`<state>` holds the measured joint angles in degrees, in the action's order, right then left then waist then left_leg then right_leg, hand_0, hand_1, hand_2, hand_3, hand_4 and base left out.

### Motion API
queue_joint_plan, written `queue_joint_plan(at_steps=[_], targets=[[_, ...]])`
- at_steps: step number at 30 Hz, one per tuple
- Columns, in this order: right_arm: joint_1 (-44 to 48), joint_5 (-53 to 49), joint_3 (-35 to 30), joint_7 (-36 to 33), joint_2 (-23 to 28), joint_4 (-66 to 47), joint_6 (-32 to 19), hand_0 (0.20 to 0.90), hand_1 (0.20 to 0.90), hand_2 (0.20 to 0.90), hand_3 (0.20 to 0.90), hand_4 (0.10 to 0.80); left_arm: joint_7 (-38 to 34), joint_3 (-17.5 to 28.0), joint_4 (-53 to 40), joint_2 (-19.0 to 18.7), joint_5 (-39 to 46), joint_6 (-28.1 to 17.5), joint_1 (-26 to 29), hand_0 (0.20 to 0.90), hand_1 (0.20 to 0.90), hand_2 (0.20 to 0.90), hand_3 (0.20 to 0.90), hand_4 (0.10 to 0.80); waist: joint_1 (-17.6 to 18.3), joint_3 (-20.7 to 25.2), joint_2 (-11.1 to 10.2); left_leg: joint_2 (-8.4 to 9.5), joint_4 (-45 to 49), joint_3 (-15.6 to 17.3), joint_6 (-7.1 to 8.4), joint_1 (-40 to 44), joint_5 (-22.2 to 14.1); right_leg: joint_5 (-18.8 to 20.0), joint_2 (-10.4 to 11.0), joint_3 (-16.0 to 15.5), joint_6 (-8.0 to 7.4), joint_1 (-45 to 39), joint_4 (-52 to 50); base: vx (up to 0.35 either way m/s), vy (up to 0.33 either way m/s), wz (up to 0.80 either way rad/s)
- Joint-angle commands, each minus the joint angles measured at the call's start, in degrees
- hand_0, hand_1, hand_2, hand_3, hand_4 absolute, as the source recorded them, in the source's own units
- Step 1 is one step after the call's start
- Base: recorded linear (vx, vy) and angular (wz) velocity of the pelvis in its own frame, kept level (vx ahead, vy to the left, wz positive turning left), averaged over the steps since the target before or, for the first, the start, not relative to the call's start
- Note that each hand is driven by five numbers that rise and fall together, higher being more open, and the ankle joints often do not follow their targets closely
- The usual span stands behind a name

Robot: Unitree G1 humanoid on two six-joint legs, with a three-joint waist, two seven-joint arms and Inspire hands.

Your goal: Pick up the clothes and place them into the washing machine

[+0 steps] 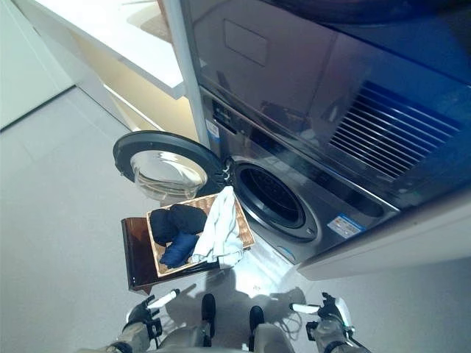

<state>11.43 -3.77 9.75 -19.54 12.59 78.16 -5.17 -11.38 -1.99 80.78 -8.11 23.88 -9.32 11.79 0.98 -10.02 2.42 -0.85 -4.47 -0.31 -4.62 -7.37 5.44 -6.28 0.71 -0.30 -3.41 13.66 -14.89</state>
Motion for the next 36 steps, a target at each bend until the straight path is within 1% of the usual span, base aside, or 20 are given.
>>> queue_joint_plan(at_steps=[1,2,3,4,5,7,9,12,16,20,21,22,23,24,25,26,27,28,34,36], targets=[[4.98,0.14,1.66,-1.27,0.06,-1.93,-1.56,0.900,0.900,0.900,0.900,0.800,-1.56,0.14,-0.66,-2.92,-0.49,-2.08,1.08,0.900,0.900,0.900,0.900,0.800,-0.01,-3.85,-3.56,1.08,3.75,1.09,5.50,-0.17,-4.63,11.53,7.63,0.08,-4.21,-1.61,14.57,0.071,-0.072,0.06],[5.01,0.14,1.67,-1.28,0.06,-1.93,-1.55,0.900,0.900,0.900,0.900,0.800,-1.56,0.15,-0.65,-2.92,-0.49,-2.08,1.10,0.900,0.900,0.900,0.900,0.800,0.05,-4.00,-3.51,1.04,3.84,1.02,5.52,-0.05,-4.74,11.55,7.60,-0.02,-4.19,-1.85,14.69,0.142,-0.120,0.10],[4.66,0.10,1.68,-1.00,-0.37,-2.17,-1.69,0.900,0.900,0.900,0.900,0.800,-1.77,0.11,-0.69,-2.76,-1.25,-2.01,1.62,0.900,0.900,0.900,0.900,0.800,0.37,-4.18,-4.08,1.35,5.02,0.35,5.58,0.31,-5.77,10.91,7.78,0.82,-4.51,-3.03,14.32,0.150,-0.106,0.24],[5.48,0.91,2.64,-1.29,-0.66,-2.86,-1.78,0.900,0.900,0.900,0.900,0.800,-1.95,-0.26,-0.72,-2.36,-0.93,-2.21,1.68,0.900,0.900,0.900,0.900,0.800,0.33,-4.40,-4.49,0.80,5.02,0.86,5.89,0.49,-5.67,11.34,7.63,0.48,-4.34,-2.98,13.91,0.169,-0.137,0.45],[6.12,1.35,3.06,-1.38,-0.94,-2.76,-1.59,0.900,0.900,0.900,0.900,0.800,-2.09,-0.50,-0.99,-1.77,-0.68,-2.40,1.97,0.900,0.900,0.900,0.900,0.800,0.32,-4.26,-4.61,0.55,4.20,0.89,6.16,0.64,-5.28,11.88,7.81,-0.93,-4.26,-3.08,14.38,0.122,-0.131,0.54],[6.94,1.63,3.82,-1.45,-1.05,-3.26,-1.52,0.900,0.900,0.900,0.900,0.800,-2.21,-1.04,-1.19,-1.10,-0.17,-2.40,2.15,0.900,0.900,0.900,0.900,0.800,0.53,-3.86,-4.49,0.19,2.80,0.40,6.50,1.02,-4.41,11.70,7.55,-1.61,-4.07,-3.48,14.73,0.067,-0.084,0.46],[8.30,1.98,4.43,-1.30,-0.75,-3.46,-1.77,0.900,0.900,0.900,0.900,0.800,-1.67,-3.37,-2.13,0.71,-1.44,-2.44,2.46,0.900,0.900,0.900,0.900,0.800,0.59,-3.37,-4.20,-0.33,1.02,-0.29,6.81,1.38,-3.26,11.25,7.19,-2.64,-4.00,-4.35,15.37,0.063,-0.075,0.22],[10.19,1.49,5.15,-1.28,-1.02,-4.26,-2.19,0.900,0.900,0.900,0.900,0.800,-1.67,-4.87,-2.16,0.85,-2.84,-2.22,2.94,0.900,0.900,0.900,0.900,0.800,0.21,-3.29,-4.05,-0.46,0.24,-0.98,6.79,1.55,-3.01,10.32,7.08,-3.19,-3.94,-4.64,14.65,0.018,-0.038,0.11],[12.29,1.83,6.77,-1.02,-1.34,-5.94,-2.34,0.900,0.900,0.900,0.900,0.800,-2.16,-4.49,-2.22,0.19,-2.61,-2.42,2.89,0.900,0.900,0.900,0.900,0.800,-0.39,-3.62,-3.94,-0.75,0.55,-1.49,6.72,1.94,-3.30,9.02,6.76,-3.30,-3.78,-4.21,12.16,-0.019,-0.022,0.03],[14.55,1.79,8.46,-1.68,-1.66,-9.10,-3.22,0.900,0.900,0.900,0.900,0.800,-3.08,-4.04,-3.18,-0.68,-1.94,-2.93,3.25,0.900,0.900,0.900,0.900,0.800,-0.57,-4.37,-3.58,-1.02,-0.53,-3.12,7.41,0.82,-1.91,8.04,5.82,-3.33,-3.03,-2.58,11.05,-0.085,-0.049,0.05],[14.99,1.27,8.45,-1.87,-1.64,-9.39,-3.49,0.900,0.900,0.900,0.900,0.800,-3.38,-4.30,-3.18,-0.63,-1.96,-2.99,3.84,0.900,0.900,0.900,0.900,0.800,-0.44,-4.62,-3.44,-1.16,-0.42,-2.85,7.94,-0.14,-1.37,7.86,5.68,-3.45,-2.97,-1.99,10.76,-0.146,-0.051,0.18],[15.15,0.32,8.03,-2.47,-1.35,-10.05,-3.84,0.900,0.900,0.900,0.900,0.800,-3.57,-4.98,-3.66,-0.37,-2.03,-2.94,4.56,0.900,0.900,0.900,0.900,0.800,0.05,-4.89,-3.68,-1.82,0.53,0.43,8.35,-1.17,-1.39,7.76,6.61,-4.46,-3.03,-1.47,10.44,-0.148,-0.019,0.30],[15.27,-1.33,7.51,-2.53,-1.19,-10.89,-4.04,0.900,0.900,0.900,0.900,0.800,-3.33,-5.74,-4.41,-0.14,-2.41,-2.94,4.82,0.900,0.900,0.900,0.900,0.800,0.02,-4.94,-4.14,-2.05,2.47,1.14,8.24,-1.72,-2.16,7.91,7.30,-5.06,-2.93,-0.71,9.95,-0.139,0.021,0.73],[16.37,-2.81,7.76,-2.37,-1.55,-11.76,-4.37,0.900,0.900,0.900,0.900,0.800,-3.32,-6.40,-5.18,0.23,-2.35,-3.42,4.79,0.900,0.900,0.900,0.900,0.800,-0.30,-5.09,-4.41,-1.87,4.04,-1.47,8.09,-1.93,-3.63,8.04,7.28,-4.77,-2.94,0.55,9.08,-0.111,0.084,0.70],[17.96,-3.11,8.05,-2.23,-1.79,-11.58,-4.40,0.900,0.900,0.900,0.900,0.800,-3.17,-7.21,-5.23,0.57,-2.77,-3.41,5.25,0.900,0.900,0.900,0.900,0.800,-0.19,-5.11,-4.10,-2.62,3.48,-2.62,8.22,-1.97,-3.72,8.47,7.33,-4.47,-3.35,1.68,8.53,-0.111,0.173,0.52],[19.68,-3.90,8.48,-1.51,-1.81,-13.19,-4.26,0.900,0.900,0.900,0.900,0.800,-2.95,-8.88,-5.60,0.81,-4.25,-3.08,5.09,0.900,0.900,0.900,0.900,0.800,0.06,-5.54,-3.39,-2.78,2.98,-1.92,7.90,-2.09,-3.76,9.49,8.10,-4.04,-4.29,2.66,7.74,-0.071,0.153,0.05],[19.68,-3.90,8.47,-1.51,-1.80,-13.20,-4.25,0.900,0.900,0.900,0.900,0.800,-2.96,-8.88,-5.60,0.81,-4.25,-3.07,5.10,0.900,0.900,0.900,0.900,0.800,0.04,-5.54,-3.40,-2.76,3.02,-1.90,7.89,-2.11,-3.78,9.49,8.11,-4.01,-4.30,2.69,7.72,-0.101,0.232,-0.17],[22.88,-6.09,8.17,-1.63,-2.20,-15.49,-4.84,0.900,0.900,0.900,0.900,0.800,-3.44,-10.05,-6.75,-0.15,-5.47,-3.39,5.58,0.900,0.900,0.900,0.900,0.800,-0.39,-6.27,-3.17,-1.34,3.69,-2.13,7.30,-3.17,-4.36,10.36,9.19,-3.16,-4.88,2.97,8.54,-0.079,0.168,-0.19],[27.81,-9.47,8.13,-0.92,-3.56,-15.57,-5.49,0.900,0.900,0.900,0.900,0.800,-3.57,-9.64,-6.74,-1.01,-4.56,-3.78,5.61,0.900,0.900,0.900,0.900,0.800,-1.46,-6.46,-2.99,-0.94,2.47,-1.00,7.73,-4.12,-3.57,11.84,10.26,-3.43,-4.97,3.17,11.03,-0.043,0.093,-0.03],[31.85,-11.09,7.66,-1.58,-5.41,-14.48,-5.57,0.900,0.900,0.900,0.900,0.800,-3.66,-8.85,-6.06,-0.56,-2.30,-3.78,4.68,0.900,0.900,0.900,0.900,0.800,-2.74,-6.96,-3.56,-1.25,1.57,-1.37,8.26,-4.25,-2.64,12.40,10.48,-4.49,-4.93,2.29,12.73,-0.011,0.035,0.00]])
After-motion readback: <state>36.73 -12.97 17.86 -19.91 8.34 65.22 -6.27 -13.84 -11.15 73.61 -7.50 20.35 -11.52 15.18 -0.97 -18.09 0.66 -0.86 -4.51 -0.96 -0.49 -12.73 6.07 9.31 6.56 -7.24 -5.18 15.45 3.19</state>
